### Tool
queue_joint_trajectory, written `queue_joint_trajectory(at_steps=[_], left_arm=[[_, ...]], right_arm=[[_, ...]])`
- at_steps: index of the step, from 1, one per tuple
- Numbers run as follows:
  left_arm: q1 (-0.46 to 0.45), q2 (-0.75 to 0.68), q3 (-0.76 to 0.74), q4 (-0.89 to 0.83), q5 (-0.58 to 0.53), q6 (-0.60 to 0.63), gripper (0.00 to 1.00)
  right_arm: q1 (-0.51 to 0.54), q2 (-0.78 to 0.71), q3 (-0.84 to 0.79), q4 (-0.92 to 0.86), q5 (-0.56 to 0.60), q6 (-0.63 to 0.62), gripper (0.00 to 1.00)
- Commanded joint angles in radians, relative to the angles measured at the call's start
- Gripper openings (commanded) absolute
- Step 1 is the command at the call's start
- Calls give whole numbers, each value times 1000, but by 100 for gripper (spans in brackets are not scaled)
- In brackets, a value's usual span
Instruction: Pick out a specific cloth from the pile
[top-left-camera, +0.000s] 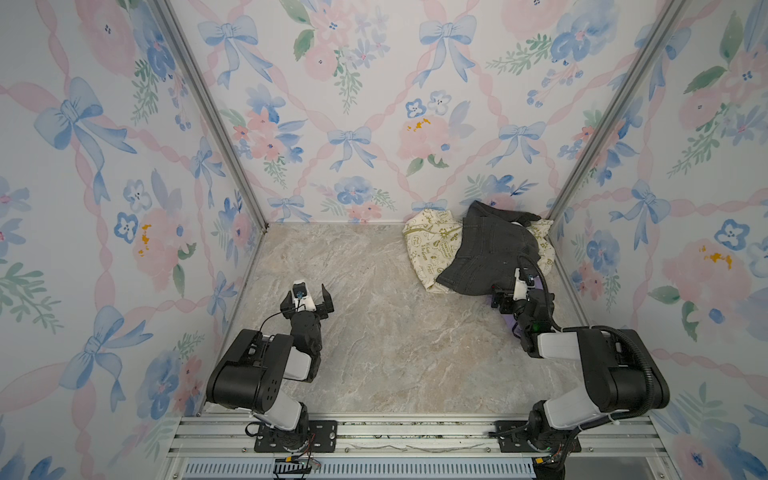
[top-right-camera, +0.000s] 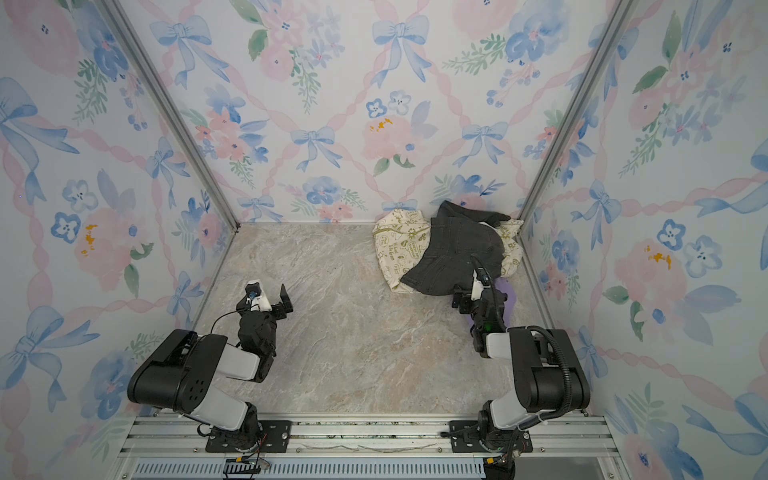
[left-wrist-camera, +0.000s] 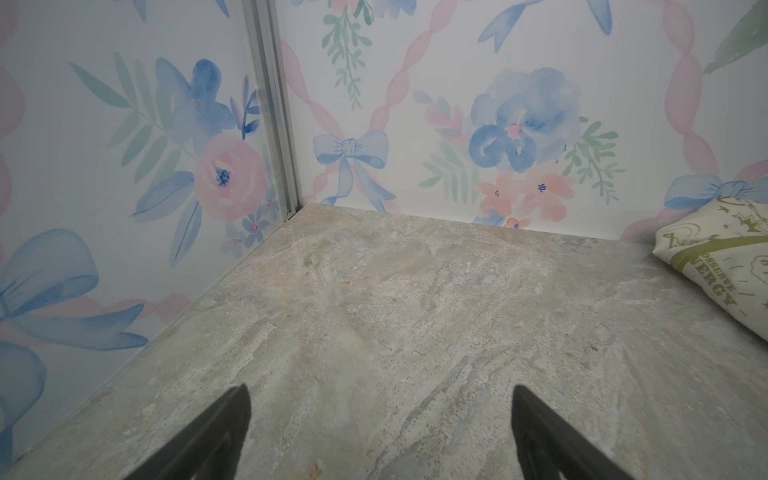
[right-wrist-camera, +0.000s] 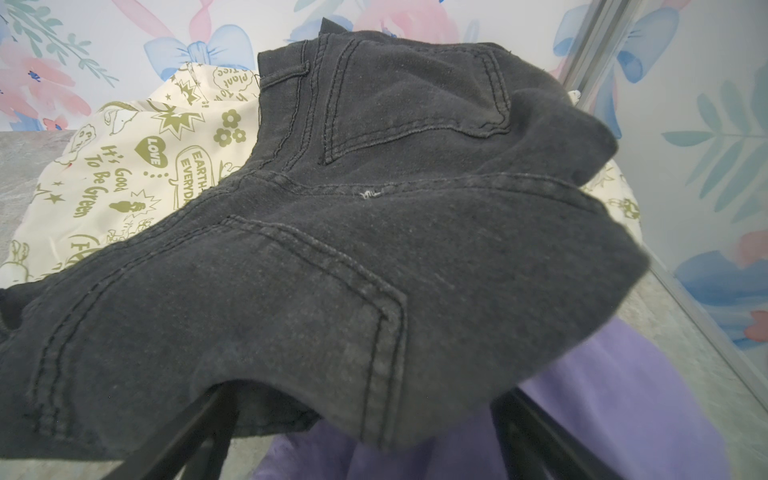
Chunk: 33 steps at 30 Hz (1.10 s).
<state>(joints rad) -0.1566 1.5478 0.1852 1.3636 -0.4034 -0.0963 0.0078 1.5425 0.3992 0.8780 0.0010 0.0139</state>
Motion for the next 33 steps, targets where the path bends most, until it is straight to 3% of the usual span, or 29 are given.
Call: queue_joint_trajectory(at_steps=[1,9,12,17,20,26,33], left_arm=[[10,6,-6,13,6,14,98],[11,4,-7,13,12,15,98],[11,-3,-4,11,21,26,98],[-15,-105,45,-151,-30,44,98],[-33,-182,45,-205,-34,68,98],[-45,-356,60,-353,-39,82,98],[-43,-506,94,-512,-25,16,98]], right_arm=[[7,7,-6,29,2,-6,97],[10,7,-7,28,9,-9,97],[46,-4,-6,26,82,-30,97],[97,-118,118,-326,140,-70,97],[116,-197,109,-394,151,-74,97],[143,-434,54,-583,196,30,97],[150,-702,80,-861,291,124,97]])
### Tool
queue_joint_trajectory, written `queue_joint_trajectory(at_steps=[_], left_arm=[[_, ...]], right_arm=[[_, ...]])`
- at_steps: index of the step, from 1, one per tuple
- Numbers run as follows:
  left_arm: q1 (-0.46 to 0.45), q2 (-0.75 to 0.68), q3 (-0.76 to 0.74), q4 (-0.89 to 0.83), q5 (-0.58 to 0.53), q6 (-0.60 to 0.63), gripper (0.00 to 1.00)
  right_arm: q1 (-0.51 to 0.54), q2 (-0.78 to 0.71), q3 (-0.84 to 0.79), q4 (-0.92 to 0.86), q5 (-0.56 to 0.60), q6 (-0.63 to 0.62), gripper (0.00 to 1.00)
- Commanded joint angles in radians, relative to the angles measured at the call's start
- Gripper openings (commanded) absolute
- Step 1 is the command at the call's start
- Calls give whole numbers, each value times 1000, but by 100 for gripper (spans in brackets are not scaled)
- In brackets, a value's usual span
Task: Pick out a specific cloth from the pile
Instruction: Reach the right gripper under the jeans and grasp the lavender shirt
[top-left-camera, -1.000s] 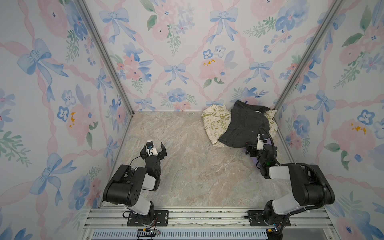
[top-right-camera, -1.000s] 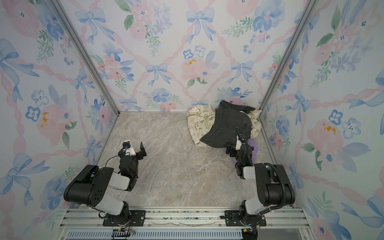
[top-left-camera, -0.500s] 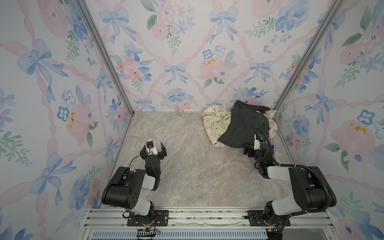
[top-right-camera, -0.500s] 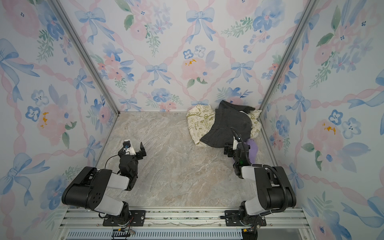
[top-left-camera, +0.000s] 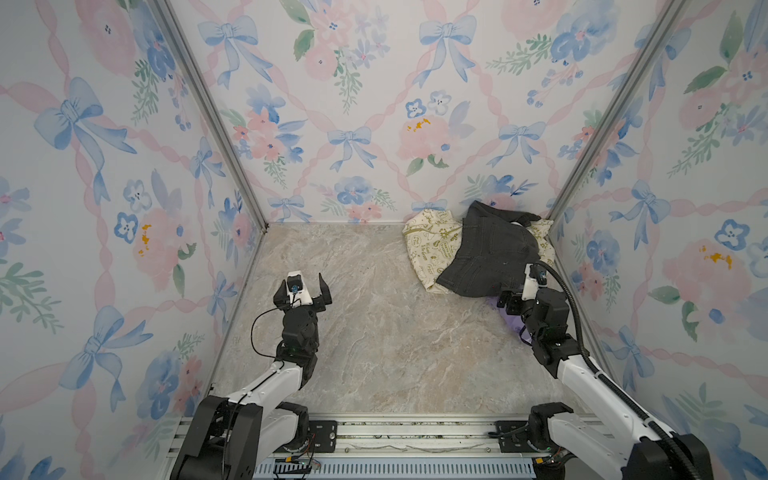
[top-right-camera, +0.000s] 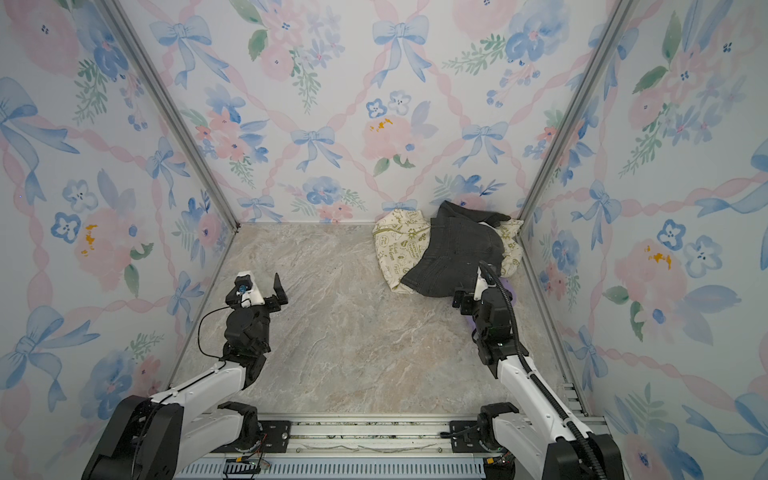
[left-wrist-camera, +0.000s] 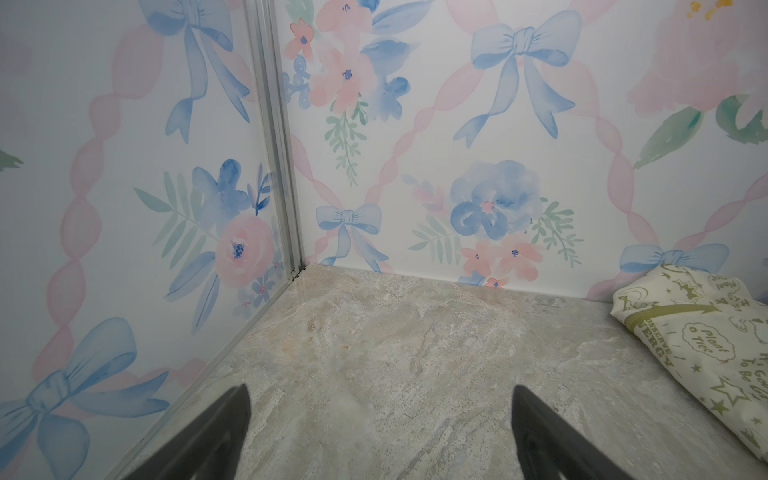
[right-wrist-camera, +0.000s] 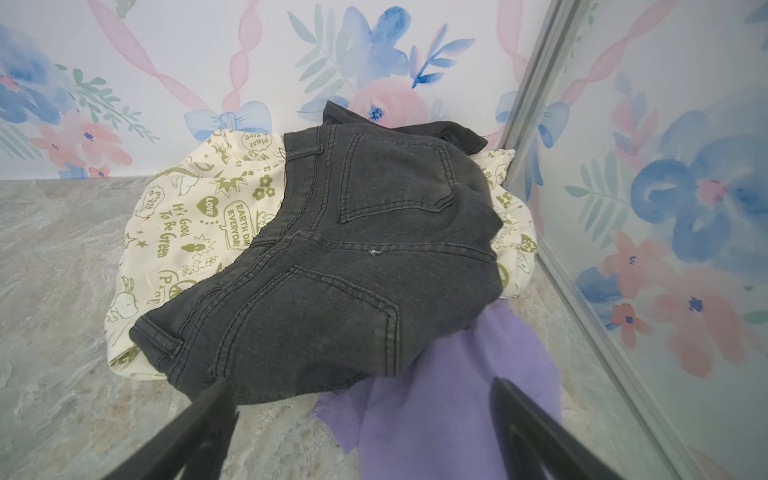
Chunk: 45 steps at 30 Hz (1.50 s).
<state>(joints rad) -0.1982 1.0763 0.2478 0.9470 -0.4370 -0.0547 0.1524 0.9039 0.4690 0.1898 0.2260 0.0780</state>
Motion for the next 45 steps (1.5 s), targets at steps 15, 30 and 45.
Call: queue_joint_trajectory(at_steps=[15,30,45], left_arm=[[-84,25,188,-180,388,-32,98],[-134,128,287,-180,502,-19,98],[-133,127,262,-178,459,-13,98]], right_arm=[[-333,-18,209,-594,-71,380,99],[-384,315,285,-556,-366,611,56],[-389,511,391,-623,-387,639,35]])
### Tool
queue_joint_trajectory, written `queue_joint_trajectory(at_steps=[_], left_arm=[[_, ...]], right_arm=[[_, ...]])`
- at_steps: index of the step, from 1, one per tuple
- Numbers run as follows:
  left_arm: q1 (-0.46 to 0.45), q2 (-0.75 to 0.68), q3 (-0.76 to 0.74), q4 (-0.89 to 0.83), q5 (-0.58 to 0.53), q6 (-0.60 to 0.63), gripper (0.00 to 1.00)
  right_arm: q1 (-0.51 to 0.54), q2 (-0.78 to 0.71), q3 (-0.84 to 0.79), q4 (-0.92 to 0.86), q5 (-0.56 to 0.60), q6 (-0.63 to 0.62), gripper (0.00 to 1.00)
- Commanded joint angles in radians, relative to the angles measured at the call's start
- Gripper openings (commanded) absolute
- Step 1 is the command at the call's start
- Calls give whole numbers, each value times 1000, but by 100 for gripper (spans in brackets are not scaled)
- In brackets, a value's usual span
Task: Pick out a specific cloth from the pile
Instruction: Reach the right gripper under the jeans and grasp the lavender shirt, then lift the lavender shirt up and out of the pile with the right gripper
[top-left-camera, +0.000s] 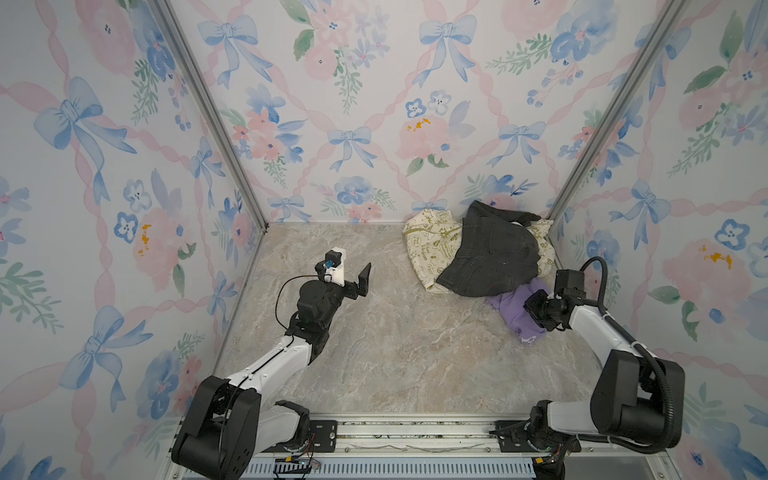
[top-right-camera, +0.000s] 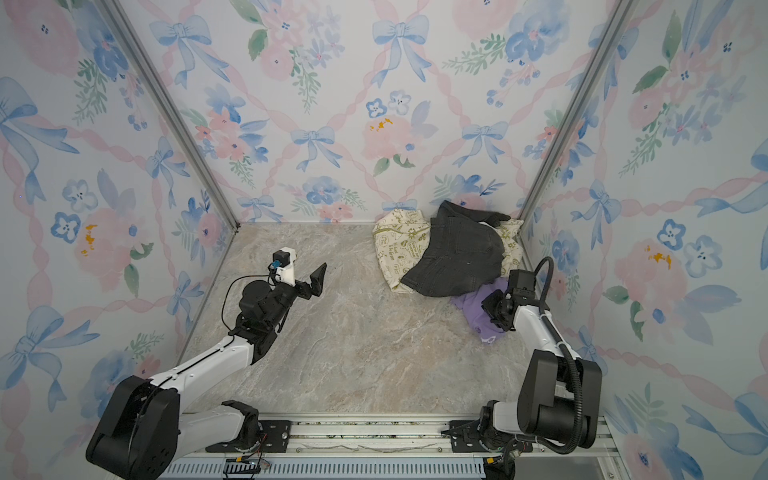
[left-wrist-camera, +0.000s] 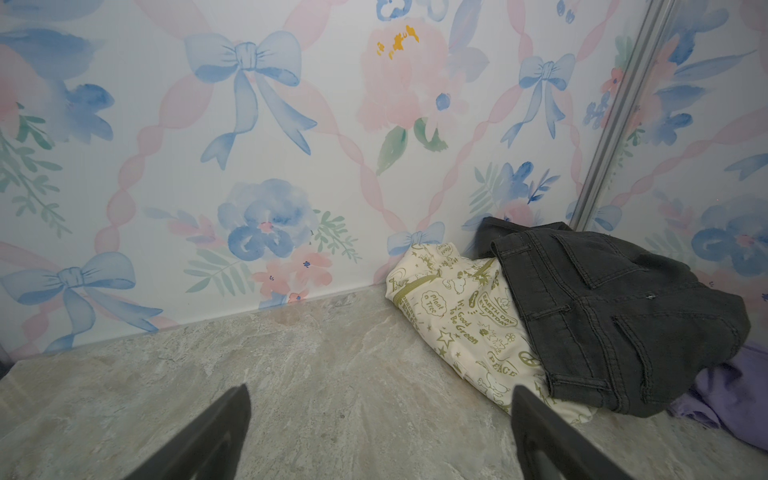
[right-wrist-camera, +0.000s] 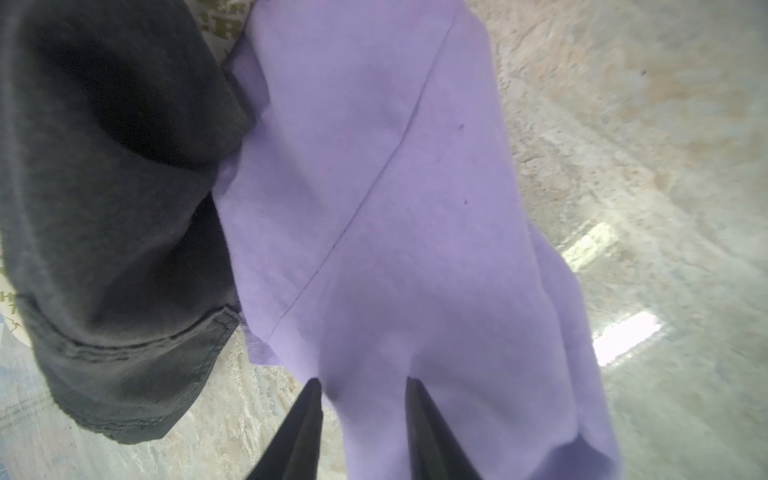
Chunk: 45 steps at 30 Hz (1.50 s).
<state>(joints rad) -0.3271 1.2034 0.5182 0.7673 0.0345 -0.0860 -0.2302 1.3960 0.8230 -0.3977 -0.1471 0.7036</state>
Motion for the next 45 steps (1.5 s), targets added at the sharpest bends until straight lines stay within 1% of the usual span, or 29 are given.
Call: queue_joint_trajectory(at_steps=[1,3,4,6,7,10,16,22,31,40,45], left_arm=[[-4,6,-7,1,-14,18,98],[-3,15,-2,1,-18,19,98],[-3,21,0,1,-19,20,98],[-3,34,7,1,-21,20,98],[-3,43,12,2,-20,19,98],[-3,63,25,2,-16,13,98],[-3,102,58,2,0,10,98],[-4,117,80,1,12,11,98],[-4,107,83,2,28,12,98],[-5,113,103,2,75,11,98],[-4,119,116,2,74,9,98]], right_arm=[[-5,27,41,-38,-13,15,34],[-4,43,46,-39,-17,16,31],[-3,53,47,-36,-24,17,26],[-1,72,49,-38,-32,23,24],[-1,79,51,-40,-37,23,20],[-1,101,80,-77,-49,11,0],[-1,96,129,-116,-38,17,0],[15,10,135,-61,-2,67,0],[37,-72,193,-19,41,86,0],[37,-57,301,6,35,76,0],[37,-57,341,13,43,78,0]])
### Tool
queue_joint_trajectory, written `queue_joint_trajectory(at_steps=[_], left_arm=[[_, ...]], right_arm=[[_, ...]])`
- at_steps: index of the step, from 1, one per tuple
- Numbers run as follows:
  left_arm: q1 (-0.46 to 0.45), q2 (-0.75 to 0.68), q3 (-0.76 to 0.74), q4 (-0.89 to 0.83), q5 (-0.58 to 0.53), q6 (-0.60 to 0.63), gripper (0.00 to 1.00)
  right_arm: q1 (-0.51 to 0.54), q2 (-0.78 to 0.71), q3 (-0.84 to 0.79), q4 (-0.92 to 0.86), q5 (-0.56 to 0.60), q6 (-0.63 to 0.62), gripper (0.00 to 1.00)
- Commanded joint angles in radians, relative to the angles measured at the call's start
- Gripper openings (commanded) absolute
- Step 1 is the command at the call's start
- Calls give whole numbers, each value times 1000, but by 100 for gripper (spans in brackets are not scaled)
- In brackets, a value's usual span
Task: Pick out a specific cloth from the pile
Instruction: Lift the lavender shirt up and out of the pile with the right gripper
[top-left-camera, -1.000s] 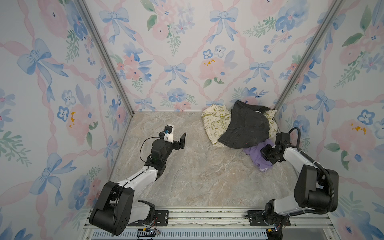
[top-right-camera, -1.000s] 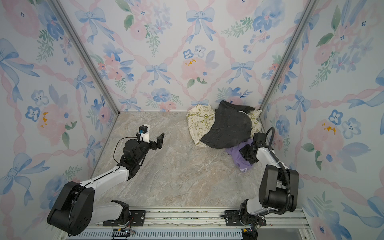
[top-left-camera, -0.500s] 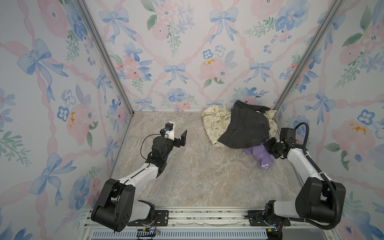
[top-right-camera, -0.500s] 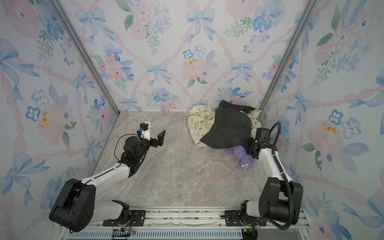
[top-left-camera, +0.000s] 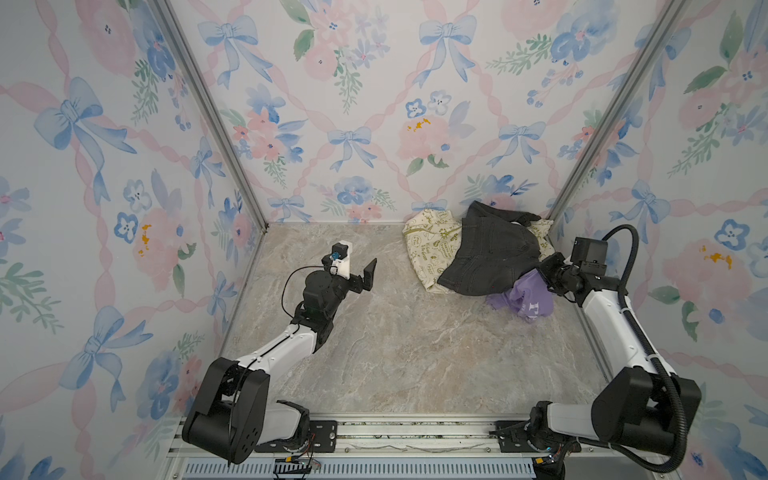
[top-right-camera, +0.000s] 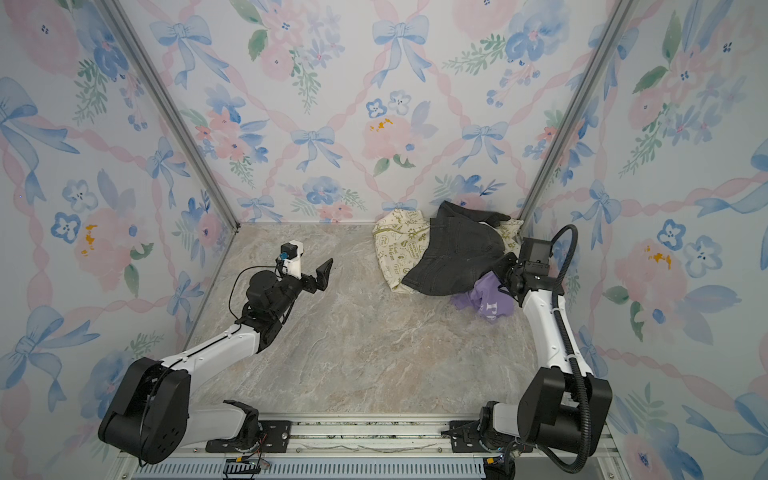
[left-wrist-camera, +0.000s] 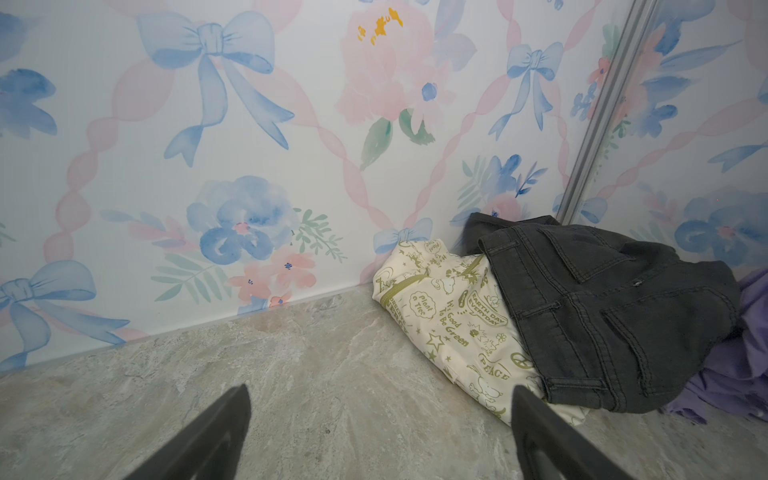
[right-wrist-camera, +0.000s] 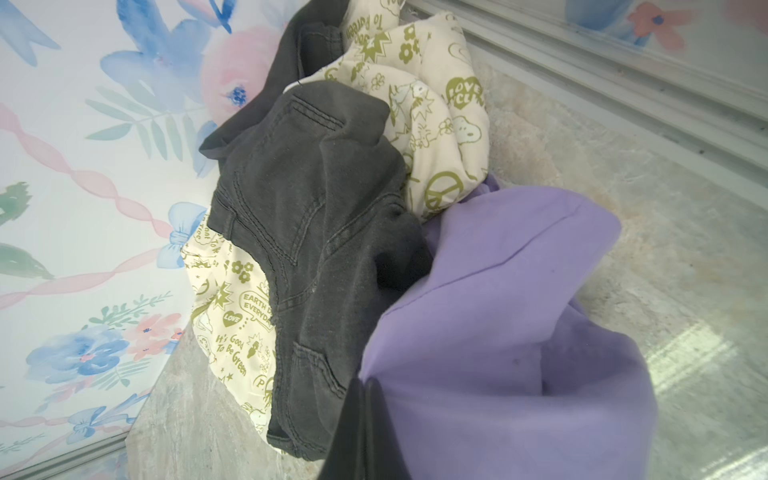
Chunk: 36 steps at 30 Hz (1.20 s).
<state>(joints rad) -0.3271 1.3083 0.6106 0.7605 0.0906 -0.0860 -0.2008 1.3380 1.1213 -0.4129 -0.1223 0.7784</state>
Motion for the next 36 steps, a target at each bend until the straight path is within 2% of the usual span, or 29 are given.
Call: queue_joint_trajectory(at_steps=[1,15,36], left_arm=[[-4,14,27,9,18,7,98],[-5,48,62,8,31,9,98],[-4,32,46,19,39,6,98]], right_arm=[[7,-3,44,36,23,8,0],[13,-54,105,74,91,67,0],[69,-89,246,95,176,-56,0]])
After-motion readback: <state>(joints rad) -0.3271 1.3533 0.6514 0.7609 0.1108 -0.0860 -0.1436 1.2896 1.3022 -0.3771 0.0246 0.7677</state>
